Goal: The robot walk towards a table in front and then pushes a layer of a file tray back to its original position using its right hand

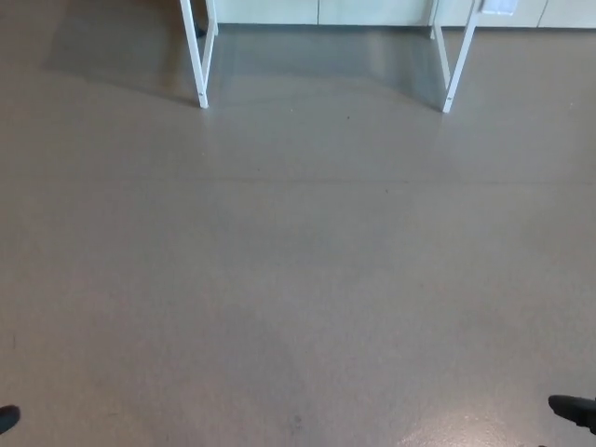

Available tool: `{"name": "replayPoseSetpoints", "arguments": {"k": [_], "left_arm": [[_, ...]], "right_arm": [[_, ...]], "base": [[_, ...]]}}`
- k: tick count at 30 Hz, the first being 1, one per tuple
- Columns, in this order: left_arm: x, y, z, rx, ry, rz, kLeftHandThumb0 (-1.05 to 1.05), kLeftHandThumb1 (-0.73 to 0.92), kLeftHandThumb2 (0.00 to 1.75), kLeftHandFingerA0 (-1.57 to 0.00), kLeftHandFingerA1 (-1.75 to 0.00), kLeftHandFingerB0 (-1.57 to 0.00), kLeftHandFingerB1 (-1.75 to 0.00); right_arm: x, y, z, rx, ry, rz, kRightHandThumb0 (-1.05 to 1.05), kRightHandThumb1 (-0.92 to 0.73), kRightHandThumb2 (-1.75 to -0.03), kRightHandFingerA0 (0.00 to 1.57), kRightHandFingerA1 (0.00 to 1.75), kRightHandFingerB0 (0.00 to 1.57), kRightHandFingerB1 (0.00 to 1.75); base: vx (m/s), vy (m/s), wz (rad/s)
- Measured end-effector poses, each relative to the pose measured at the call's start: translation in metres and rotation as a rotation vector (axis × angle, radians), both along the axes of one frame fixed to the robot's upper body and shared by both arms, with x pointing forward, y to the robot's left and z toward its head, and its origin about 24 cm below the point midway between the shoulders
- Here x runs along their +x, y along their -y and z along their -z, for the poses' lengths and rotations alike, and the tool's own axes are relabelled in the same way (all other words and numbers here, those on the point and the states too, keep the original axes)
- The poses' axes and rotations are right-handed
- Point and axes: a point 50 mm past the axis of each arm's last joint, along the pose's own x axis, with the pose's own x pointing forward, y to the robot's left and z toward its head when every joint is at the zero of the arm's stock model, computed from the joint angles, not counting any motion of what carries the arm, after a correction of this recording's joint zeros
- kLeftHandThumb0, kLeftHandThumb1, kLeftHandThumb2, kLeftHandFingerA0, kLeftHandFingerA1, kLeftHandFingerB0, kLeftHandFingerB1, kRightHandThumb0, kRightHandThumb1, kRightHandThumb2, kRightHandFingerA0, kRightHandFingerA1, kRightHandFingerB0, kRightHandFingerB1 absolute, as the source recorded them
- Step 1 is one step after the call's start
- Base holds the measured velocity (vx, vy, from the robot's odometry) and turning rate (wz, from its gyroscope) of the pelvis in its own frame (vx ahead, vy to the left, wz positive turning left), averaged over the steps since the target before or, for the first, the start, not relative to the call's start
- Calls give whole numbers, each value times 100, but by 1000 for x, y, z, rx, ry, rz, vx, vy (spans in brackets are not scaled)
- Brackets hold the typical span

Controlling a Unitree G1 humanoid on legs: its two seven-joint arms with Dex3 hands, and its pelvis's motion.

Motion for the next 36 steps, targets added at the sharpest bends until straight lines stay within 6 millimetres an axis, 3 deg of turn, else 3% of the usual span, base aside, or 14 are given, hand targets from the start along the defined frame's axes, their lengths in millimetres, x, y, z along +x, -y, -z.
{"name": "replayPoseSetpoints", "arguments": {"k": [7,18,26,27,30,31,36], "left_arm": [[-4,0,0,-42,13,8,0,53,55,-47,-48,-40,-38],[-22,0,6,-62,-21,23,-2,55,56,-47,-50,-37,-39],[-37,1,12,-74,-54,24,-3,55,56,-45,-50,-35,-39],[-37,2,13,-79,-56,25,-1,36,85,-36,-61,-27,-55],[-34,-2,8,-65,-42,32,-2,35,85,-36,-61,-27,-55],[-32,-4,6,-60,-35,34,-3,54,56,-47,-49,-37,-38],[-31,-4,6,-55,-35,38,-3,54,56,-47,-49,-38,-38]], "right_arm": [[-5,1,0,11,7,-3,-41,-42,-69,65,54,46,48],[-26,3,6,13,-30,-15,-42,-43,-70,65,53,46,48],[-29,5,6,7,-38,-22,-42,-43,-70,64,53,46,48],[-29,4,6,11,-36,-23,-42,-43,-70,64,53,46,48],[-31,-1,9,25,-43,-34,-42,-43,-70,65,53,46,48],[-32,-1,9,27,-45,-35,-42,-43,-70,64,53,46,48],[-29,-2,10,28,-40,-40,-42,-42,-70,65,53,46,48]], "base": [[0,0,0],[21,-7,5],[85,155,-13],[169,706,-27],[173,515,-10],[208,160,2],[217,31,6]]}}
